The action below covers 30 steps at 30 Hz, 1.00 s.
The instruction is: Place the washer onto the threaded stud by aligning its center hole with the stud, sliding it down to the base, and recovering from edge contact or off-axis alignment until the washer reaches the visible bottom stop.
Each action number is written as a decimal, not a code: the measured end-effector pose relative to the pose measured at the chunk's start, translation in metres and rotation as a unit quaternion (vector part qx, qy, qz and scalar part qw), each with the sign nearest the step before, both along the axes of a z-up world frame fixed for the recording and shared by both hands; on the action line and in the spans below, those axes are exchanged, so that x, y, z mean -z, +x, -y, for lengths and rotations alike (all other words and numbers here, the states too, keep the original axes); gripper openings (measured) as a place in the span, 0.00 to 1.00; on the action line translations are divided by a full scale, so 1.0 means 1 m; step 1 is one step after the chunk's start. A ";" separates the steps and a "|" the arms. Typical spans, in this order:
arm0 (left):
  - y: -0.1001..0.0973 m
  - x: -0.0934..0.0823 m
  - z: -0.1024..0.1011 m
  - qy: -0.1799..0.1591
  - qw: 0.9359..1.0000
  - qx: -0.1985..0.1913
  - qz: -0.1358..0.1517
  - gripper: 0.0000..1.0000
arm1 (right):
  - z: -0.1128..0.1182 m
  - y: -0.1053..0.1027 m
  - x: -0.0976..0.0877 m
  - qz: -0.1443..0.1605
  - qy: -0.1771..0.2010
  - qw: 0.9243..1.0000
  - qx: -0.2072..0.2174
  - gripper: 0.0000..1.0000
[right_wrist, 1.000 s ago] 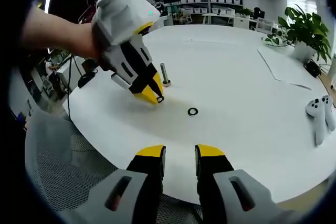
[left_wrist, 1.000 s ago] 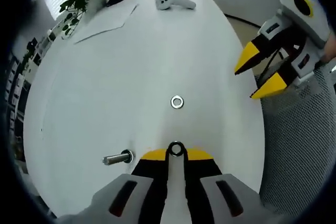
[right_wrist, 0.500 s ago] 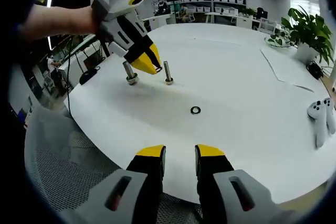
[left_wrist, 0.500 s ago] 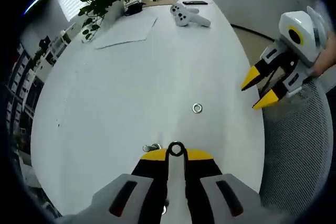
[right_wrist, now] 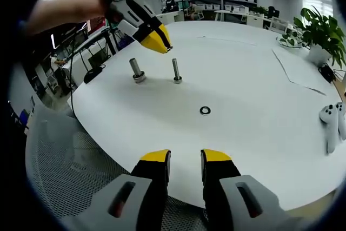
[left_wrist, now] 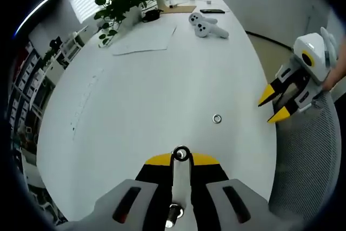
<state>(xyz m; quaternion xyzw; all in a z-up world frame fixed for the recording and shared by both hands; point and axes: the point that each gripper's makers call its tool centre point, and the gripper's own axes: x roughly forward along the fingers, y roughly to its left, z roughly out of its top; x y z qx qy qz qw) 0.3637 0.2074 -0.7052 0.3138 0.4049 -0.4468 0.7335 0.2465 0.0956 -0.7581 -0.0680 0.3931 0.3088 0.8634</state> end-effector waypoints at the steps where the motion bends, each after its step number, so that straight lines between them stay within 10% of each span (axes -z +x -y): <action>1: 0.000 0.000 0.000 0.001 1.000 0.000 0.000 0.08 | 0.000 0.000 0.000 0.000 0.000 1.000 -0.001 0.26; 30: 0.012 0.027 -0.007 0.038 0.999 -0.003 -0.010 0.08 | -0.001 -0.001 -0.001 -0.002 0.005 1.000 0.002 0.26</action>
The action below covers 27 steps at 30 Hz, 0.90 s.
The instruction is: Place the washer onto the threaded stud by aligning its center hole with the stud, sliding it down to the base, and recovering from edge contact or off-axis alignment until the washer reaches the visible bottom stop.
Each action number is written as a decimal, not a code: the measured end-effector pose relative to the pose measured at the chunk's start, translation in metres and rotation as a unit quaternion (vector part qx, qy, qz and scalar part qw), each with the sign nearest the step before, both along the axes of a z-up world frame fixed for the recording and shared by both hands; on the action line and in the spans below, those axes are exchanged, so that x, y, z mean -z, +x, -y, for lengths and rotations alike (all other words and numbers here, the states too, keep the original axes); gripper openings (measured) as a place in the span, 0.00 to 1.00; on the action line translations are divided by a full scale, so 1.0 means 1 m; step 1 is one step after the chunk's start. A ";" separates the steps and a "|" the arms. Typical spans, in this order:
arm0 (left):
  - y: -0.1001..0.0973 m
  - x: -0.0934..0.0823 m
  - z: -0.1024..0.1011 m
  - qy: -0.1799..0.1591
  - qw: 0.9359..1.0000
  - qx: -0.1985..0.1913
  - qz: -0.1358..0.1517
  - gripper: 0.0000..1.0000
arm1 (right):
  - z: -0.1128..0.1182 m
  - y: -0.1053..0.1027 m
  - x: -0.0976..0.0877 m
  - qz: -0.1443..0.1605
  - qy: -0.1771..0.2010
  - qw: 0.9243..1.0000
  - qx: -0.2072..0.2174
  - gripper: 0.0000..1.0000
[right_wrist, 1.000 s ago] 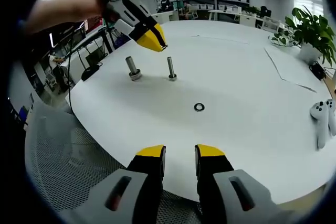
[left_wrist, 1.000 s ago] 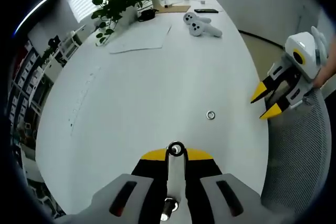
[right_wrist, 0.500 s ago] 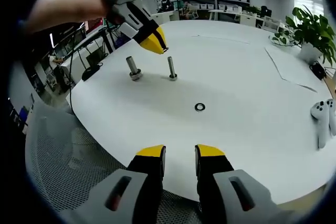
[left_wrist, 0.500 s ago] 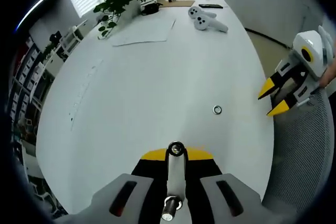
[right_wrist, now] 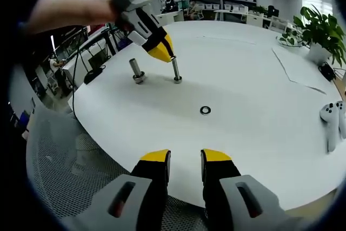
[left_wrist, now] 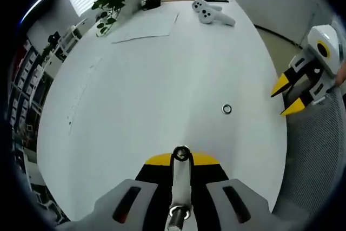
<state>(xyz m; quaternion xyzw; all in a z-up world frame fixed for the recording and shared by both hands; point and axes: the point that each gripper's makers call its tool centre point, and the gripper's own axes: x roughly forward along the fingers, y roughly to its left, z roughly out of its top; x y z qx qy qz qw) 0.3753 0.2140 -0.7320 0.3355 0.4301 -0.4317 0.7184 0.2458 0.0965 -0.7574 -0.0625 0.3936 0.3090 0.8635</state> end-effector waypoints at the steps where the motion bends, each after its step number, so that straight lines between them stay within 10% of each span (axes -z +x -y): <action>1: 0.000 0.000 0.000 0.000 1.000 -0.001 0.001 0.08 | 0.000 0.000 0.000 0.000 0.000 1.000 -0.001 0.26; 27: 0.004 0.037 -0.002 0.053 0.998 0.001 -0.022 0.08 | -0.003 -0.002 -0.001 -0.002 0.010 1.000 -0.006 0.26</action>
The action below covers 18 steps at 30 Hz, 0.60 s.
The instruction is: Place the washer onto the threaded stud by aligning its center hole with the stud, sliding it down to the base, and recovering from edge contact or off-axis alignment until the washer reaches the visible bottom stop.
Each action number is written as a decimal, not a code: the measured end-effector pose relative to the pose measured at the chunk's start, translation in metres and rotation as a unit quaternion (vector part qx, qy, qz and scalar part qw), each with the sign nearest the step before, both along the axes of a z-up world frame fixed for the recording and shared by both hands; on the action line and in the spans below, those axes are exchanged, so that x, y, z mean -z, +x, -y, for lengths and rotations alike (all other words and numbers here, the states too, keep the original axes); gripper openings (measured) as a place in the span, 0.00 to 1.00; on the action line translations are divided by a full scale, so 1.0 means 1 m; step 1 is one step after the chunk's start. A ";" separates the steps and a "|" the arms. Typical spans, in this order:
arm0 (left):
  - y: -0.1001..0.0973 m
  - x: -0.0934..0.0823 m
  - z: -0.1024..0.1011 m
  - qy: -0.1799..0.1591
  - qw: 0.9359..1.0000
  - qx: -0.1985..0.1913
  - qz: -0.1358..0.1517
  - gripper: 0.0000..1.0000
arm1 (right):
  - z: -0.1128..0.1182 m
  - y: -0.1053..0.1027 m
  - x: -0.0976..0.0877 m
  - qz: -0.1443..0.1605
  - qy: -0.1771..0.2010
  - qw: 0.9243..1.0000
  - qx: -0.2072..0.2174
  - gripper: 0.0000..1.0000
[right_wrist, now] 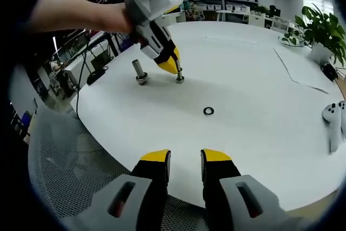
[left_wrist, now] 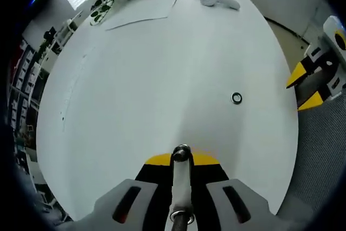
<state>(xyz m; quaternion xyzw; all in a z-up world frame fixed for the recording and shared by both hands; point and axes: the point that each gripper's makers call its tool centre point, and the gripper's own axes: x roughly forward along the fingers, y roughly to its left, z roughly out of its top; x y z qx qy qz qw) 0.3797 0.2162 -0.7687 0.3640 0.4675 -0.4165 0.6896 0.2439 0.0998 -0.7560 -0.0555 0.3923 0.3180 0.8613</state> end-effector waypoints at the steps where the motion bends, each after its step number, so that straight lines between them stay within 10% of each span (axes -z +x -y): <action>1: 0.000 0.003 0.000 0.003 1.000 0.001 -0.002 0.08 | 0.000 0.000 0.000 0.001 0.001 1.000 0.000 0.26; 18: 0.000 0.017 -0.002 0.015 1.000 -0.003 -0.016 0.09 | -0.001 0.000 0.000 -0.001 0.002 1.000 -0.001 0.26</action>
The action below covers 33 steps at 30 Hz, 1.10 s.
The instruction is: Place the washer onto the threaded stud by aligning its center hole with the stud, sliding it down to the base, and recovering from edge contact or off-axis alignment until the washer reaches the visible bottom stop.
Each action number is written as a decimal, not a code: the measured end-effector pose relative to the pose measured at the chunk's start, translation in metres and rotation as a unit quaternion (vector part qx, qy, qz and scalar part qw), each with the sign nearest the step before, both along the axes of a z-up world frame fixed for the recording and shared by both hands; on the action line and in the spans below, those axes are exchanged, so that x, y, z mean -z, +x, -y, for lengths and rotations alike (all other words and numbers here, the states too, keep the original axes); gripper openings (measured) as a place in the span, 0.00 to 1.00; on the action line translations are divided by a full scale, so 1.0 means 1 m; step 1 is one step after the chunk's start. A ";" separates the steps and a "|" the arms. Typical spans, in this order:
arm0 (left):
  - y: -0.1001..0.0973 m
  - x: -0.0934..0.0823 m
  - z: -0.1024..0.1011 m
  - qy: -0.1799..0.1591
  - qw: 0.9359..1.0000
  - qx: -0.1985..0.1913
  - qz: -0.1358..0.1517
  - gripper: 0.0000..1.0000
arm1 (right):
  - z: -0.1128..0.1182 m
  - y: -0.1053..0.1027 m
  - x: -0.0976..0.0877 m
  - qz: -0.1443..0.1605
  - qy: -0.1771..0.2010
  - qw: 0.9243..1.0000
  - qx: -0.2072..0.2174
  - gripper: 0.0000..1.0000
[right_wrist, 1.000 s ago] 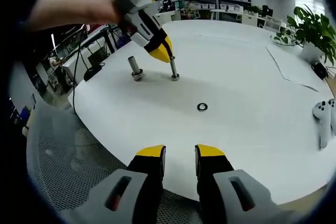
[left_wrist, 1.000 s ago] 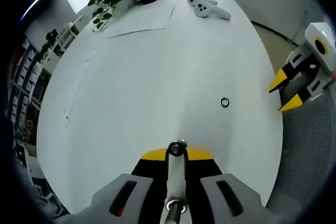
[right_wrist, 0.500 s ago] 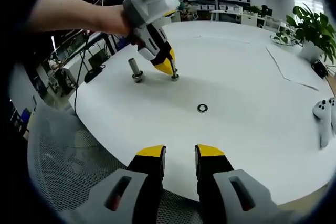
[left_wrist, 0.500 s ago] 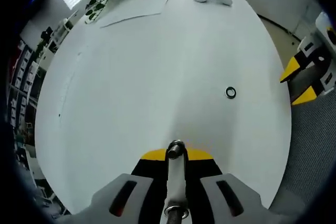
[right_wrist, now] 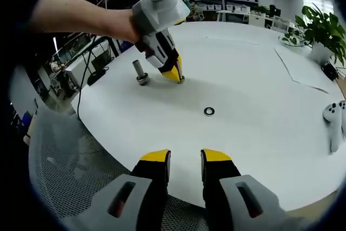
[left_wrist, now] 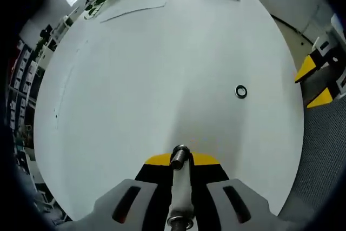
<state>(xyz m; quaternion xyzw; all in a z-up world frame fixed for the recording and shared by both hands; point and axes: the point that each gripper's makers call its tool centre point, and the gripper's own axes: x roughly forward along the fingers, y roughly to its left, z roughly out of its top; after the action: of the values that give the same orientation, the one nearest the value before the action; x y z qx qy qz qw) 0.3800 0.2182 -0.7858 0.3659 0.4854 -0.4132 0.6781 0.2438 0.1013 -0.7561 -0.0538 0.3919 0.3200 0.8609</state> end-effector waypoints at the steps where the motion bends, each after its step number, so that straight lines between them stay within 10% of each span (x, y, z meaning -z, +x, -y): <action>1: 0.000 0.000 0.000 -0.001 1.000 -0.001 -0.001 0.09 | 0.000 0.000 0.000 0.000 0.000 1.000 0.000 0.26; 33: -0.040 -0.007 0.023 -0.051 0.996 -0.065 -0.041 0.16 | -0.002 0.000 -0.001 0.000 0.009 1.000 -0.001 0.26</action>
<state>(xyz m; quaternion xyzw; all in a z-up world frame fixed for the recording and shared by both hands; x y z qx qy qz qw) 0.3398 0.1952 -0.7789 0.2816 0.5138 -0.4066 0.7010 0.2436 0.1031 -0.7549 -0.0460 0.3891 0.3243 0.8610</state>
